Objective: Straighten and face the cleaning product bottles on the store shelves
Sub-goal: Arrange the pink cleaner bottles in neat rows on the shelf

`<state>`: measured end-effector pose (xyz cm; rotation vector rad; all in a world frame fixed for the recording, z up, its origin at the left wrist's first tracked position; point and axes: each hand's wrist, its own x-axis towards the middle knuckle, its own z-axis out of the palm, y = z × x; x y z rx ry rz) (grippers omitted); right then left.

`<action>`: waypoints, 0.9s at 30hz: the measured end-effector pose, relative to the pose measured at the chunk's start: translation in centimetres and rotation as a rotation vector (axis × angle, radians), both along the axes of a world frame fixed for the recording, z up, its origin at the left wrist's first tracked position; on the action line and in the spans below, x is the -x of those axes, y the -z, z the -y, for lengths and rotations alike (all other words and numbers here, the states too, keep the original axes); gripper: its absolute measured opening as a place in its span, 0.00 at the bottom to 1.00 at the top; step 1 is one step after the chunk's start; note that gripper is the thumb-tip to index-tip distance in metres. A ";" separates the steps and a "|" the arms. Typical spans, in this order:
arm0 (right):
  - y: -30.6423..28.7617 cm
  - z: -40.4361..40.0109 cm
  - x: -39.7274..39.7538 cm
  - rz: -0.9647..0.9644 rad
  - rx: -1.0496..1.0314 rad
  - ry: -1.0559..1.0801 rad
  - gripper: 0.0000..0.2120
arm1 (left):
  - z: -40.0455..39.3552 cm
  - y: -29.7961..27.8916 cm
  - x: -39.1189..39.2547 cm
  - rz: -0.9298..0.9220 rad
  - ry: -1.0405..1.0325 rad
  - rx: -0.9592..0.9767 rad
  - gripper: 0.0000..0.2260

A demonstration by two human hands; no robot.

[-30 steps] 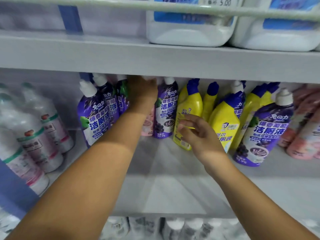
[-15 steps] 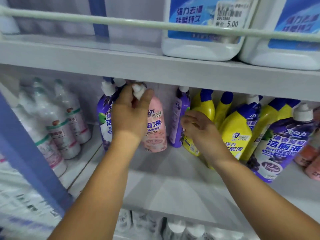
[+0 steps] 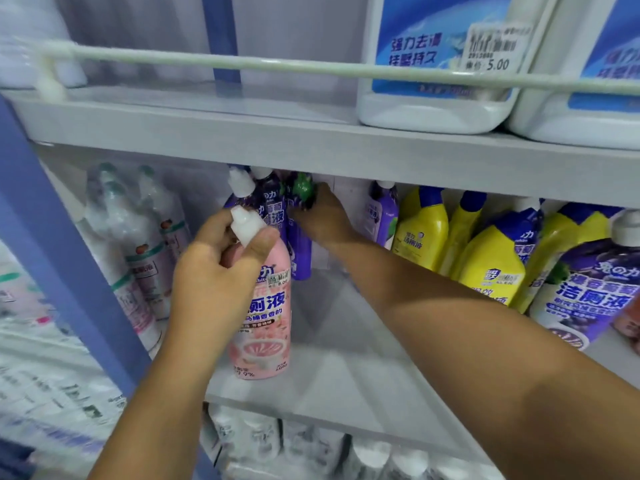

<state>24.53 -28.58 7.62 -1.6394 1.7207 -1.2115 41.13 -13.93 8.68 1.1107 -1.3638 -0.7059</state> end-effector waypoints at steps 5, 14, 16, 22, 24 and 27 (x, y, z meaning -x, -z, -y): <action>0.3 0.2 -1.3 0.017 0.040 0.088 0.22 | -0.3 0.8 -0.8 0.031 0.071 -0.038 0.06; 1.0 -11.4 4.9 0.094 0.170 0.175 0.16 | 0.6 2.8 -0.5 -0.015 0.166 -0.059 0.21; 1.3 -14.2 7.3 0.118 0.142 0.180 0.17 | 0.8 2.8 0.2 -0.023 0.177 -0.060 0.22; 2.0 -18.5 12.5 0.035 0.087 0.359 0.15 | 0.7 2.8 3.1 -0.049 0.215 -0.077 0.22; 2.0 -18.7 13.1 -0.014 0.099 0.364 0.16 | 0.4 2.8 3.8 -0.043 0.209 -0.082 0.21; 1.7 -18.6 13.0 -0.076 0.102 0.381 0.18 | 0.4 2.8 4.6 -0.038 0.213 -0.091 0.20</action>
